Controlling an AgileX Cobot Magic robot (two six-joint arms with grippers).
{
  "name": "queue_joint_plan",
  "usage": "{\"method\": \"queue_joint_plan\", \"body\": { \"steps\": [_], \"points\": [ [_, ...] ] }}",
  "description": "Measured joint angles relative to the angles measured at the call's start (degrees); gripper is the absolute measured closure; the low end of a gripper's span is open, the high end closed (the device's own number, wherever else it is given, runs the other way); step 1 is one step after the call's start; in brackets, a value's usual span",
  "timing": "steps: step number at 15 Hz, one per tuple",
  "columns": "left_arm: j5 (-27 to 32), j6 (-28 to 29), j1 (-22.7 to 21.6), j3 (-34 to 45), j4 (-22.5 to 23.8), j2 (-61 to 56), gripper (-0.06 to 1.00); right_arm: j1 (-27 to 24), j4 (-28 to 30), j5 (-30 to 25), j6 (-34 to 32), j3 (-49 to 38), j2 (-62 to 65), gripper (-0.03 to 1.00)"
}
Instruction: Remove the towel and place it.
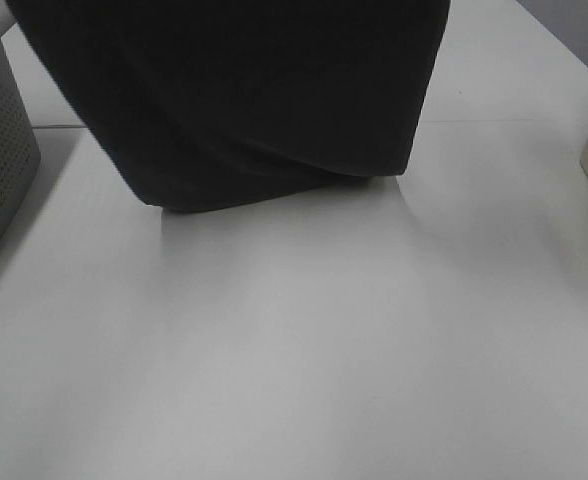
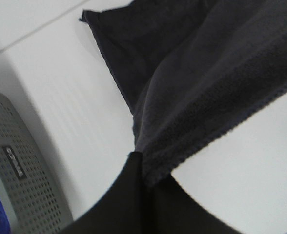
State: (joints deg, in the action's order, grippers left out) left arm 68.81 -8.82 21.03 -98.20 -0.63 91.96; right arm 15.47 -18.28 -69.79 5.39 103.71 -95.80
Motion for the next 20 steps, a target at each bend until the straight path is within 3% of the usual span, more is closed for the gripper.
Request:
{"method": "queue_joint_plan", "body": {
  "steps": [3, 6, 9, 11, 15, 20],
  "points": [
    [-1.1, 1.9, 0.5, 16.3, -4.1, -13.7, 0.94, 0.5, -3.2, 0.2, 0.3, -16.8, 10.7, 0.95],
    [-1.8, 1.9, 0.5, 28.6, -11.9, -22.3, 0.94, 0.7, -4.5, 0.3, 0.3, -31.3, 21.1, 0.95],
    [-2.2, 0.2, 0.7, 38.6, -20.4, -25.8, 0.94, 0.7, -1.7, 0.4, -0.3, -38.8, 26.4, 0.95],
    [-3.2, -1.4, 2.9, 42.6, -23.1, -26.4, 0.94, 0.7, 0.7, 0.4, -1.8, -40.2, 28.0, 0.95],
    [-4.8, 0.3, 8.8, 49.0, -22.7, -26.5, 0.94, 0.7, -0.1, 0.1, -3.2, -44.3, 30.7, 0.95],
    [-4.9, 0.5, 9.1, 56.4, -24.4, -27.7, 0.94, 0.7, -6.0, 0.2, -6.0, -58.6, 36.5, 0.95]
  ]
}}
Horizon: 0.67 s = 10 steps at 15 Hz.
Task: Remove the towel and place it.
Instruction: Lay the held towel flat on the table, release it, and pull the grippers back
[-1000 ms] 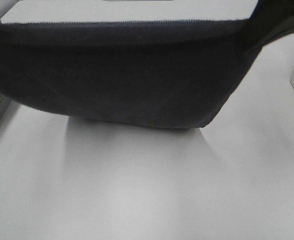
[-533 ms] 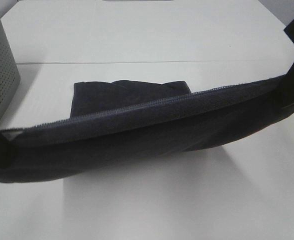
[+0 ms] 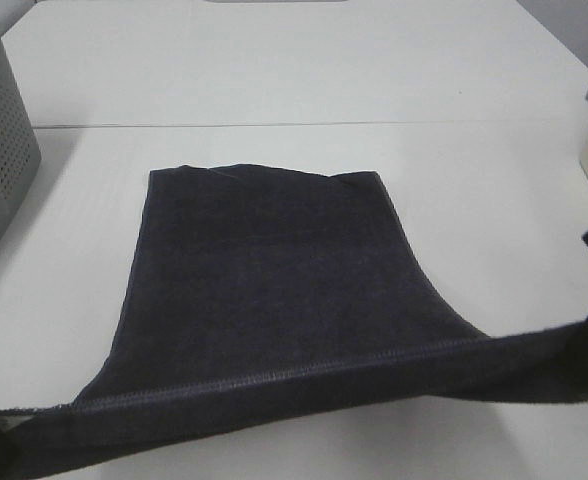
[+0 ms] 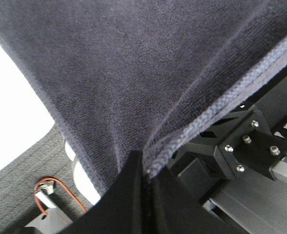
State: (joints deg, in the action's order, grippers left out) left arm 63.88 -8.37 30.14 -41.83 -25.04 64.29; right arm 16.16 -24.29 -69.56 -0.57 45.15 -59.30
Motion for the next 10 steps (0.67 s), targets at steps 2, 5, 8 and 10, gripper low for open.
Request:
{"method": "queue_joint_plan", "body": {
  "steps": [2, 5, 8, 10],
  "points": [
    [0.2, -1.5, 0.0, 2.3, -3.6, -0.2, 0.94, -0.2, -0.1, 0.1, -0.8, -4.5, 1.3, 0.95],
    [0.2, -3.1, 0.0, 7.7, -8.3, -0.2, 0.94, -0.3, -1.3, 0.2, -1.6, -9.9, 1.2, 0.95],
    [0.2, -3.2, 0.0, 12.1, -10.9, -0.2, 0.94, -0.3, -4.4, 0.2, -1.6, -16.4, 0.5, 0.95],
    [0.2, -3.1, 0.0, 12.1, -10.9, -0.2, 0.94, -0.3, -4.4, 0.2, -1.6, -16.7, -0.5, 0.95]
  ]
}}
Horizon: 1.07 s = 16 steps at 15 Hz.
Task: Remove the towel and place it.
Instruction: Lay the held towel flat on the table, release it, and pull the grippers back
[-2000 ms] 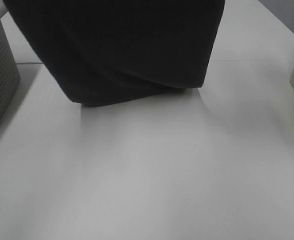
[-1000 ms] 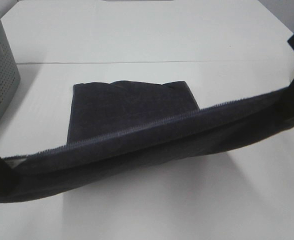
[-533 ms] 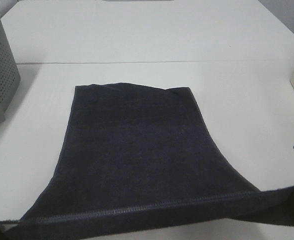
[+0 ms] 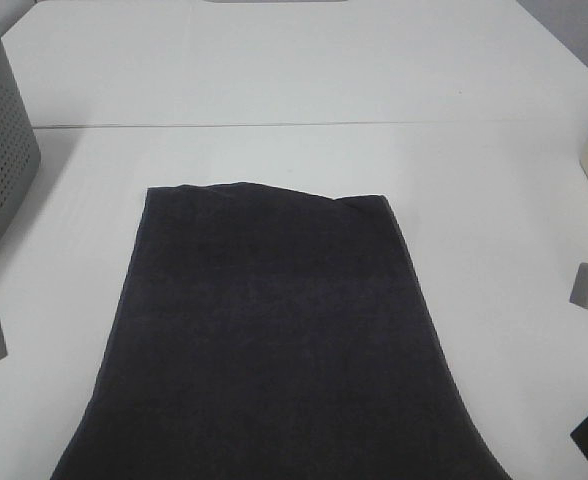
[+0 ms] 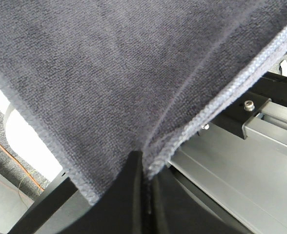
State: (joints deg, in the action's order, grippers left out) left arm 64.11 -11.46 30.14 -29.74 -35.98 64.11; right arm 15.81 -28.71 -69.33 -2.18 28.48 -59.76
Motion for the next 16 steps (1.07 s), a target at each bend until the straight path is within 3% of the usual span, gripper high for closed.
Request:
{"method": "queue_joint_plan", "body": {
  "steps": [9, 16],
  "points": [
    [0.9, 3.0, 0.0, -1.3, -0.9, 14.0, 0.94, -0.1, -0.1, 0.3, 2.2, 0.0, -14.8, 0.95],
    [2.6, 3.0, 0.0, -9.8, 4.7, 26.9, 0.94, -0.3, 0.9, 2.2, 7.7, 5.1, -30.6, 0.95]
  ]
}}
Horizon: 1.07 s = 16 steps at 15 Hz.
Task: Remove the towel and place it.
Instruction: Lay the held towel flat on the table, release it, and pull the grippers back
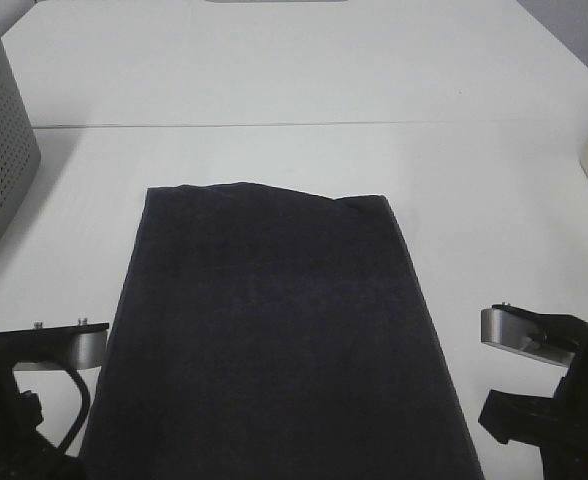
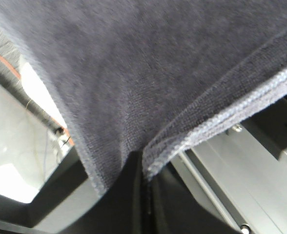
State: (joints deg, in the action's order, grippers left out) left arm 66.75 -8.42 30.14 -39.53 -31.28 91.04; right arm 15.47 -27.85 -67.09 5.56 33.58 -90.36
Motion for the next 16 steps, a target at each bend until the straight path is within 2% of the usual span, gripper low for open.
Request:
{"method": "queue_joint_plan", "body": {
  "steps": [6, 11, 14, 16],
  "points": [
    [1.2, -4.0, 0.0, -7.0, 1.9, 15.2, 0.94, -0.2, 0.9, 3.0, 2.8, 2.2, -10.1, 0.94],
    [1.6, -3.9, -0.1, -8.7, 3.5, 17.2, 0.89, -0.2, 0.3, 3.6, 2.8, 2.3, -10.3, 0.86],
    [2.1, -3.7, -0.1, -8.7, 0.9, 17.2, 0.81, -0.2, -1.2, 3.5, 3.3, 2.3, -10.3, 0.75],
    [2.1, -3.7, 2.1, -8.7, -0.5, 17.2, 0.7, -0.3, -3.6, 3.6, 4.3, 2.3, -10.3, 0.59]
  ]
}}
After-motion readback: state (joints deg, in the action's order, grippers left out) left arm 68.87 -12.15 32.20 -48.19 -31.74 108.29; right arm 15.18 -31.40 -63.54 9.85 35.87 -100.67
